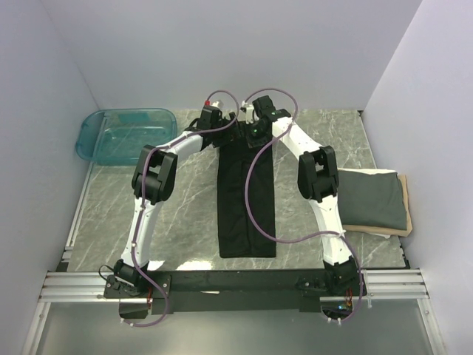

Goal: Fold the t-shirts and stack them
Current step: Fold the tshirt

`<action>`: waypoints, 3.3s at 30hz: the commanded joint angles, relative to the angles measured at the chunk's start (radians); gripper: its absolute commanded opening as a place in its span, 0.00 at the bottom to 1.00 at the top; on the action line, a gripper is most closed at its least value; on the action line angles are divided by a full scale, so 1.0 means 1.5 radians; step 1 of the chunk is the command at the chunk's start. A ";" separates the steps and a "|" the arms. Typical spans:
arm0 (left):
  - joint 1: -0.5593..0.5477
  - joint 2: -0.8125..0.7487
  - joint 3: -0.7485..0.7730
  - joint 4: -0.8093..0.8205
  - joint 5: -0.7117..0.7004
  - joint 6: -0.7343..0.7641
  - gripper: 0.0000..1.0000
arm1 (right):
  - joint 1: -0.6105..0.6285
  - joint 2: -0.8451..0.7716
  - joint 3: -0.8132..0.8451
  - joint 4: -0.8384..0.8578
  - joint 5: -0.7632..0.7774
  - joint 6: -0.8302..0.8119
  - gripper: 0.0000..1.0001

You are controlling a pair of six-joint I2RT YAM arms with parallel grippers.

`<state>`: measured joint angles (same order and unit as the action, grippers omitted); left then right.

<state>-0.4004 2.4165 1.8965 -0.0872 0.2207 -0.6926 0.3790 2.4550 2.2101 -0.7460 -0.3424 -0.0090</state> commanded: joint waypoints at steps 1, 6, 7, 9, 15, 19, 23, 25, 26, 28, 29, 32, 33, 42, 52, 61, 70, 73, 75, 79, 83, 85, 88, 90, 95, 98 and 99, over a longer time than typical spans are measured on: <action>0.006 -0.007 -0.033 -0.046 -0.001 0.000 0.99 | -0.008 -0.026 -0.015 0.054 0.024 0.047 0.09; 0.007 -0.016 -0.048 -0.042 -0.003 0.001 0.99 | -0.022 -0.066 -0.080 0.058 0.080 0.117 0.08; 0.007 -0.018 -0.059 -0.037 -0.002 -0.001 0.99 | -0.019 -0.077 -0.110 0.089 0.066 0.119 0.08; 0.007 -0.017 -0.064 -0.026 0.005 -0.003 0.99 | -0.010 -0.109 -0.183 0.130 0.034 0.122 0.09; 0.007 -0.015 -0.054 -0.029 0.010 -0.001 0.99 | -0.010 -0.095 -0.177 0.126 0.045 0.149 0.10; 0.007 -0.021 -0.057 -0.032 0.009 0.002 0.99 | -0.005 -0.111 -0.219 0.144 0.039 0.160 0.10; 0.007 -0.035 -0.087 -0.016 0.015 0.001 0.99 | 0.000 -0.160 -0.307 0.197 0.037 0.188 0.10; 0.007 -0.043 -0.111 0.001 0.020 -0.004 0.99 | 0.004 -0.175 -0.362 0.232 0.027 0.209 0.10; 0.007 -0.045 -0.116 0.001 0.023 -0.007 0.99 | 0.006 -0.189 -0.380 0.243 0.026 0.217 0.10; 0.005 -0.054 -0.130 -0.001 0.034 -0.008 0.99 | 0.011 -0.206 -0.429 0.267 0.033 0.238 0.10; 0.005 -0.060 -0.141 0.011 0.038 -0.008 0.99 | 0.019 -0.225 -0.447 0.278 0.040 0.247 0.10; 0.004 -0.094 -0.203 0.049 0.048 -0.013 0.99 | 0.041 -0.271 -0.545 0.317 0.048 0.284 0.10; 0.002 -0.112 -0.233 0.052 0.048 -0.015 1.00 | 0.049 -0.284 -0.567 0.327 0.056 0.296 0.09; -0.027 -0.248 -0.432 0.110 0.018 -0.024 0.99 | 0.147 -0.471 -0.756 0.368 0.162 0.422 0.12; -0.030 -0.244 -0.391 0.072 -0.025 -0.014 0.99 | 0.050 -0.503 -0.598 0.252 0.172 0.309 0.32; -0.020 -0.203 -0.313 0.032 -0.040 0.006 0.99 | -0.007 -0.330 -0.422 0.181 0.137 0.146 0.35; 0.000 -0.168 -0.247 0.014 -0.019 0.027 0.99 | -0.016 -0.200 -0.280 0.113 0.135 0.093 0.35; 0.000 -0.163 -0.241 0.016 -0.007 0.033 0.99 | -0.015 -0.170 -0.249 0.095 0.113 0.080 0.35; 0.000 -0.159 -0.237 0.015 -0.002 0.036 1.00 | -0.014 -0.164 -0.235 0.093 0.093 0.075 0.35; 0.000 -0.155 -0.234 0.015 -0.002 0.039 0.99 | -0.015 -0.163 -0.237 0.115 0.060 0.055 0.36; 0.000 -0.150 -0.227 0.016 0.005 0.040 0.99 | -0.015 -0.118 -0.168 0.074 0.073 0.040 0.36; 0.001 -0.150 -0.225 0.016 0.010 0.042 0.99 | -0.015 -0.082 -0.121 0.042 0.079 0.029 0.36; 0.001 -0.149 -0.223 0.015 0.007 0.044 0.99 | -0.015 -0.045 -0.076 0.010 0.072 0.021 0.36; 0.001 -0.148 -0.221 0.013 0.008 0.045 0.99 | -0.015 -0.033 -0.065 0.001 0.060 0.018 0.36; 0.001 -0.146 -0.218 0.013 0.008 0.048 0.99 | -0.015 -0.016 -0.052 -0.002 0.049 0.017 0.37; 0.001 -0.143 -0.215 0.008 0.008 0.048 0.99 | -0.015 -0.008 -0.043 -0.013 0.041 0.018 0.37; 0.001 -0.143 -0.215 0.009 0.008 0.048 0.99 | -0.015 -0.008 -0.044 -0.014 0.035 0.018 0.36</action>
<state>-0.4023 2.1777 1.5410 -0.0540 0.2237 -0.6460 0.3599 2.4298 2.1071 -0.7307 -0.2596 0.0334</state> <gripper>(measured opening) 0.994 0.364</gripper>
